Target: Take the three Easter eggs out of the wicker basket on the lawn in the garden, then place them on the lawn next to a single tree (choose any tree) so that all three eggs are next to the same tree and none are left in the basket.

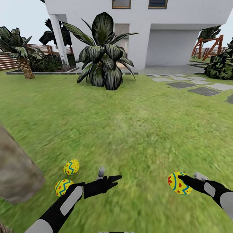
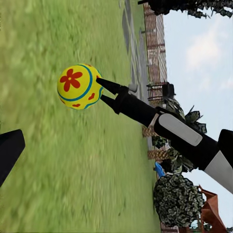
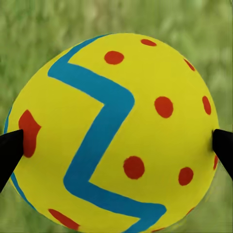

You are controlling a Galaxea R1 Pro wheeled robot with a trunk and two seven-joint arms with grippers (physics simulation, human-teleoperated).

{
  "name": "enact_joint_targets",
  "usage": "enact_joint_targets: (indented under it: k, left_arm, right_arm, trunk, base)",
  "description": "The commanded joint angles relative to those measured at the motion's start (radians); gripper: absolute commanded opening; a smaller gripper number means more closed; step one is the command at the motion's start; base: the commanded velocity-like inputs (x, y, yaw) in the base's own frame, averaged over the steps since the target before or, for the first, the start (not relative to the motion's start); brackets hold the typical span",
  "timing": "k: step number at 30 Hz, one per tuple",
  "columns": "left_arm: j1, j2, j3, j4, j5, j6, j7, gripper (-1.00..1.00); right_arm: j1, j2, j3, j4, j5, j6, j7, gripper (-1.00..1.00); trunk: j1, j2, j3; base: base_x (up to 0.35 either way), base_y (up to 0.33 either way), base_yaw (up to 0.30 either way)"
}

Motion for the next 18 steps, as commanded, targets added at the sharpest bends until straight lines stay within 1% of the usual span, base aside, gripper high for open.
enact_joint_targets:
  k: [1, 5, 8, 9, 18]
  left_arm:
    - [-0.001, 0.001, -0.002, 0.0, 0.008, 0.006, 0.001, 1.0]
    - [0.0, 0.001, -0.002, 0.0, 0.008, 0.006, 0.001, 1.0]
    - [0.0, 0.001, -0.002, 0.0, 0.008, 0.006, 0.001, 1.0]
    - [0.0, 0.001, -0.002, 0.0, 0.008, 0.006, 0.001, 1.0]
    - [0.0, 0.001, -0.002, 0.001, 0.008, 0.006, 0.001, 1.0]
  right_arm:
    - [0.0, 0.0, -0.001, -0.001, -0.005, 0.006, 0.002, -1.0]
    - [0.0, 0.003, 0.0, -0.001, -0.002, 0.003, 0.002, -1.0]
    - [0.001, 0.02, 0.0, 0.0, -0.007, -0.064, 0.002, -1.0]
    - [0.003, 0.023, 0.0, 0.001, -0.007, -0.072, 0.002, -1.0]
    - [0.006, 0.026, 0.0, 0.0, -0.003, -0.078, 0.002, -1.0]
  trunk:
    - [0.0, 0.0, -0.001]
    - [0.0, 0.0, -0.001]
    - [0.0, 0.0, -0.001]
    - [0.0, 0.0, -0.001]
    - [0.0, 0.0, -0.001]
  base:
    - [0.338, 0.0, -0.002]
    - [0.339, 0.0, 0.0]
    - [0.339, 0.0, 0.0]
    - [0.339, 0.0, 0.0]
    - [0.34, 0.0, 0.011]
